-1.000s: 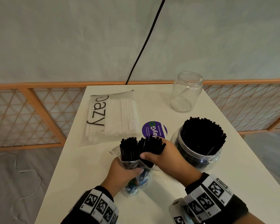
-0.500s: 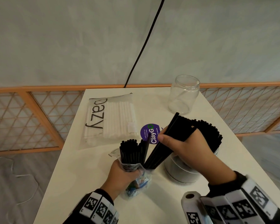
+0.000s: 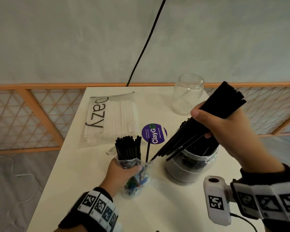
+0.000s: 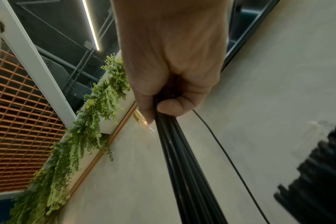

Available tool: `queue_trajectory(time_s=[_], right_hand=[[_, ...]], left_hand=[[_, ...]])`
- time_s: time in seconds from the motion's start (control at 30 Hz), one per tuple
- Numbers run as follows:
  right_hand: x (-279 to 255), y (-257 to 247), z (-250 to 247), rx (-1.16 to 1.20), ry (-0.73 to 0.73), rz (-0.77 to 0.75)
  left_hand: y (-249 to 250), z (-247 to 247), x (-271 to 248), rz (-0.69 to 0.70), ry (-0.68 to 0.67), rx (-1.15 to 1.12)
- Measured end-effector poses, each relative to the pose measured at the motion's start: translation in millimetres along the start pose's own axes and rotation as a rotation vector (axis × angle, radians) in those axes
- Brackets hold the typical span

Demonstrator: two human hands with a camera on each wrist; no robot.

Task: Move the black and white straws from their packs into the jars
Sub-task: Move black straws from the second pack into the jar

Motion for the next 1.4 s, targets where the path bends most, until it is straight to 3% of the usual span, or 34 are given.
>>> queue_trajectory(time_s=[0.23,0.57,1.2,1.4], right_hand=[[5,8,-50,0.058,0.083,0.004],[20,39,-73,-0.008,0.070,0.094],[61,20,-59,-0.158,-0.217,-0.033],[38,42,-34,-0.290,-0.364,-0.019]], left_hand=[[0,13,2,-0.017,0.054,-0.008],[7,49,-4,0.007,0.054,0.034],[-11,60,-11,-0.011,0.133,-0.025],[-12,59,-9,0.005,0.161,0.006]])
Point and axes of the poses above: each hand's wrist, its own x-axis towards the middle knuckle, its own z-axis out of the palm, y = z × x, the point moved 3 cm from there along x, towards the middle knuckle, and after that the axes turned 6 degrees about -z, right-handed, at the moved point
